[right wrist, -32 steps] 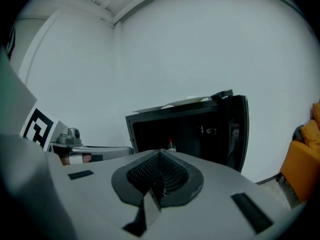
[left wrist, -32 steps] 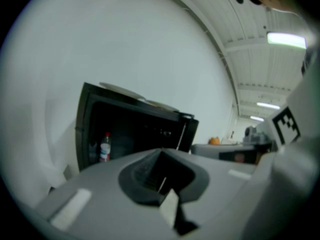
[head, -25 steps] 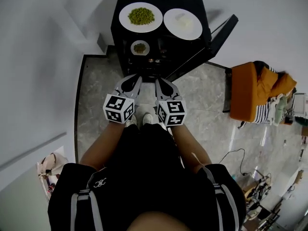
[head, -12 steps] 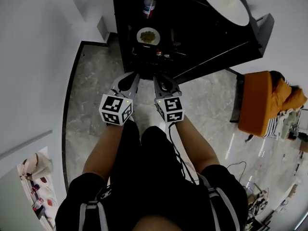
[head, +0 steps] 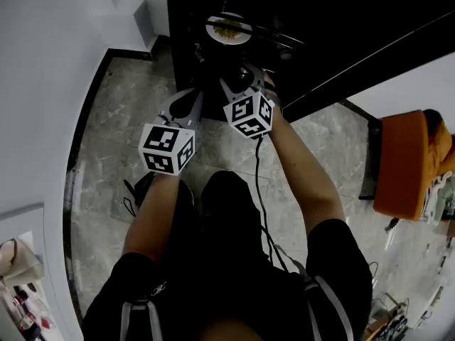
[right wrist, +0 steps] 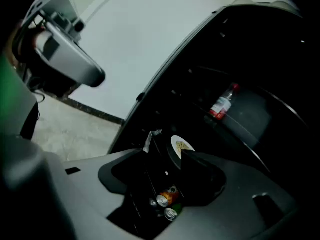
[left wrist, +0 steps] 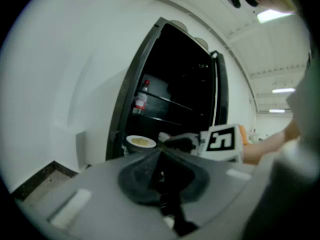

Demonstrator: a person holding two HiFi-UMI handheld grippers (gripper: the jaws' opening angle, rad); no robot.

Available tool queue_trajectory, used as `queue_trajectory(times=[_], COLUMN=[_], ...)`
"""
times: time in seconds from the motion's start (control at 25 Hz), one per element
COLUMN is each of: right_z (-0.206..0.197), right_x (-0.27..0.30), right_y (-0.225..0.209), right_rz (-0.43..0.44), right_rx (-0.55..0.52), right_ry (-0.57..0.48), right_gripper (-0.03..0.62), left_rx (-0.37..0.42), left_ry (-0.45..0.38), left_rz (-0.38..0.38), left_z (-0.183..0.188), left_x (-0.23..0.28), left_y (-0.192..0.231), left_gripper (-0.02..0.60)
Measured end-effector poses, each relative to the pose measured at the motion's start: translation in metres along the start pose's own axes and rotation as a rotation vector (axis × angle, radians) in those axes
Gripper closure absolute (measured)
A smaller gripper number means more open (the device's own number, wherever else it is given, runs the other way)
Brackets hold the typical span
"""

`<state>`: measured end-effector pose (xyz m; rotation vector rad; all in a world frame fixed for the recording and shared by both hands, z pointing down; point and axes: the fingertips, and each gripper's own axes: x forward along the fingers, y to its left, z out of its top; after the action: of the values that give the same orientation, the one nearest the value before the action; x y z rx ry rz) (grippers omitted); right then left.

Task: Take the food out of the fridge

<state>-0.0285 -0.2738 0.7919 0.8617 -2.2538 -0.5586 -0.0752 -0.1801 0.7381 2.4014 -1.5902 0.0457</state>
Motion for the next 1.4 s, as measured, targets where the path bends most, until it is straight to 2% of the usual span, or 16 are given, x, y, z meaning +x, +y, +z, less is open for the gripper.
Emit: queue_trajectory(times=[0.12,0.24,0.44,0.68,0.88,1.08,1.4], right_z=[-0.018,-0.035,-0.034,-0.049,-0.056,-0.058,-0.053], right_x=[0.040,0.065,0.084,0.109,0.120,0.116,0.081], right_y=[0.001,-0.004,-0.021,-0.022,-0.022,-0.017,0.009], right_rz=[0.041,0.050,0.037,0.107,0.143,0.133,0.180], right_rx=[-0.129,-0.214,-0.265,-0.324,-0.325,-0.442,-0.503], right_ry=[0.108,0.193,0.218,0.317,0.391,0.392,0.370], right_gripper=[0.340,0.315,0.279,0.255,0.249,0.250,0.253], left_rx=[-0.026,-0.047,-0.027,-0.114,-0.109,-0.109,-0.123], left_ry=[-0.020,-0.014,-0.021,-0.054,-0.066,-0.044,-0.052], left_rz=[0.027,0.044,0.083,0.098,0.125,0.136,0.086], left_z=[-0.012,-0.023,-0.031,-0.036,-0.030,-0.036,-0.038], left_x=[-0.011,-0.023,-0.039,-0.048,-0.057,-0.064,-0.050], left_y=[0.005,0.007,0.022,0.026,0.037,0.043,0.032], left_gripper=[0.580,0.580,0.580,0.580,0.580,0.580,0.580])
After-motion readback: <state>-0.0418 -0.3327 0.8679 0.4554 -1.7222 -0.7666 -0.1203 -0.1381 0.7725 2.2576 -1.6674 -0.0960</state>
